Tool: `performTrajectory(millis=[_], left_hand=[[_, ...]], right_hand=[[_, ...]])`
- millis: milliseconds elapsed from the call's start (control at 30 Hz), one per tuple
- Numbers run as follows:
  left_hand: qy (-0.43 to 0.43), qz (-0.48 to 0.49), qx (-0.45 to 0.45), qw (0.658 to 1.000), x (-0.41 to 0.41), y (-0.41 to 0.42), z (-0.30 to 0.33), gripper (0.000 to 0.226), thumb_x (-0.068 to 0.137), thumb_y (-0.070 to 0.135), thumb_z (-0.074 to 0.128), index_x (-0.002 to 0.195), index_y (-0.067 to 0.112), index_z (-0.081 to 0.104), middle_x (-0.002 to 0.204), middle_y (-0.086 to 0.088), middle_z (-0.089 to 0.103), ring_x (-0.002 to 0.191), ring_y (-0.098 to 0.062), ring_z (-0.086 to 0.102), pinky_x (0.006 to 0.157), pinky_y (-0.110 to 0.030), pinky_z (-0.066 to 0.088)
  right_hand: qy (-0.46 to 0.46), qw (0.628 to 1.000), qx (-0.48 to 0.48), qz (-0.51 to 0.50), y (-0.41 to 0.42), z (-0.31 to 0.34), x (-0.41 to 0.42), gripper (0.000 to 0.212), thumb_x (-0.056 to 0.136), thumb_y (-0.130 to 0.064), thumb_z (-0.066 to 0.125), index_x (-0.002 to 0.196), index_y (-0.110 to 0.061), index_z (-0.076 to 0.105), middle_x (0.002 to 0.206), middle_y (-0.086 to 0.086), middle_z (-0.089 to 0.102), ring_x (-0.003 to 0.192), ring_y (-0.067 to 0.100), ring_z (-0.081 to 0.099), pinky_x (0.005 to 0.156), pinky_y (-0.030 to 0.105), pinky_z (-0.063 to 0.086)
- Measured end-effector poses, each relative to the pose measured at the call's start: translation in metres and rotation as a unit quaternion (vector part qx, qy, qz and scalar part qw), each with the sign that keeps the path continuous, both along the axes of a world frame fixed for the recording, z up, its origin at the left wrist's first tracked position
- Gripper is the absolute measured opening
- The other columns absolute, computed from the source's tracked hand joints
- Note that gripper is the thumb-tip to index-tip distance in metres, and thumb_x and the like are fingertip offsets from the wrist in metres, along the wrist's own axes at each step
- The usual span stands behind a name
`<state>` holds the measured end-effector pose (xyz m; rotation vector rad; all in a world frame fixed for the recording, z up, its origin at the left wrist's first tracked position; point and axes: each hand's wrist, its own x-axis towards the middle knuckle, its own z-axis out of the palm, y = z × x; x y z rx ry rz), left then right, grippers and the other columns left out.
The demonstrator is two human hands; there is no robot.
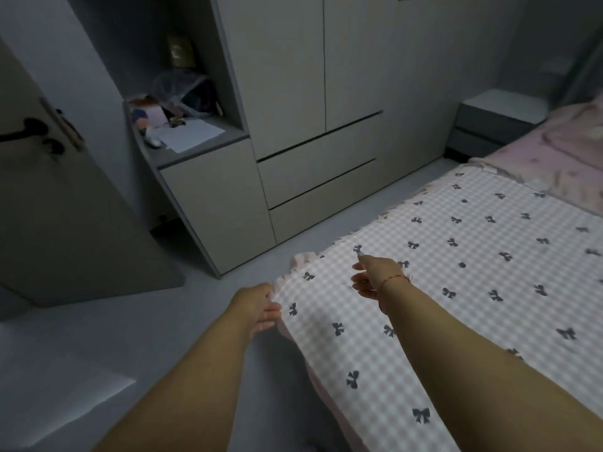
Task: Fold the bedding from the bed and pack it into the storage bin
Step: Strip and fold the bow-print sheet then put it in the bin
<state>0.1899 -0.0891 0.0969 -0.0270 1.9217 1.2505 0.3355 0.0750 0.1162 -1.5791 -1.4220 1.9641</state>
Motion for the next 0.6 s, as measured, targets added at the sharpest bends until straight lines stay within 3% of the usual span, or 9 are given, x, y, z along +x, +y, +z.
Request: performTrajectory(millis=[167,300,367,433,500,600], left_hand=[[-0.040,0.004,-0.039,0.998,-0.068,0.048,-0.053,0.023,0.097,0.026,0.047,0.080,0.011,0.053,0.082,-0.011,0.060,0.071,-0.021,0.058,0.068,-0.032,0.049],[-0.068,0.008,-0.063,0.996,-0.096,0.076,-0.099,0.027,0.098,0.023,0.049,0.074,0.011,0.051,0.078,-0.001,0.052,0.069,-0.016,0.051,0.079,-0.034,0.047],[-0.091,0.013,-0.080,0.993,-0.104,0.085,-0.123,0.018,0.097,0.023,0.052,0.087,0.008,0.051,0.085,0.000,0.051,0.073,-0.018,0.051,0.080,-0.035,0.045],[-0.106,0.014,-0.099,0.989,-0.113,0.092,-0.152,0.019,0.095,0.024,0.054,0.108,0.010,0.054,0.099,-0.004,0.051,0.082,-0.022,0.052,0.083,-0.036,0.044],[-0.119,0.013,-0.115,0.986,-0.119,0.096,-0.174,0.039,0.094,0.026,0.057,0.126,0.004,0.052,0.114,-0.010,0.053,0.094,-0.025,0.051,0.085,-0.039,0.044],[-0.126,0.013,-0.133,0.983,-0.126,0.102,-0.208,0.050,0.094,0.028,0.057,0.136,0.003,0.045,0.137,-0.015,0.049,0.114,-0.033,0.050,0.088,-0.039,0.041]], right_hand=[[-0.056,0.998,-0.029,-0.019,0.039,-0.056,-0.056,0.040,0.099,-0.034,0.042,0.108,0.000,0.060,0.077,0.010,0.059,0.065,0.019,0.053,0.061,0.027,0.043],[-0.117,0.992,-0.020,0.038,0.062,-0.105,-0.087,0.048,0.100,-0.036,0.038,0.122,0.003,0.055,0.098,0.011,0.057,0.083,0.025,0.053,0.065,0.029,0.044],[-0.157,0.985,0.010,0.077,0.069,-0.123,-0.097,0.048,0.100,-0.032,0.038,0.130,0.004,0.050,0.118,0.018,0.058,0.107,0.036,0.055,0.088,0.040,0.048],[-0.181,0.978,0.016,0.098,0.076,-0.143,-0.108,0.047,0.101,-0.028,0.037,0.133,0.004,0.047,0.136,0.023,0.049,0.127,0.037,0.045,0.108,0.045,0.036],[-0.192,0.974,0.009,0.122,0.080,-0.159,-0.114,0.046,0.102,-0.026,0.032,0.136,0.003,0.042,0.142,0.024,0.042,0.133,0.036,0.039,0.112,0.042,0.031],[-0.218,0.961,-0.001,0.169,0.083,-0.177,-0.122,0.051,0.104,-0.031,0.022,0.145,-0.002,0.030,0.151,0.019,0.030,0.140,0.031,0.028,0.116,0.038,0.023]])
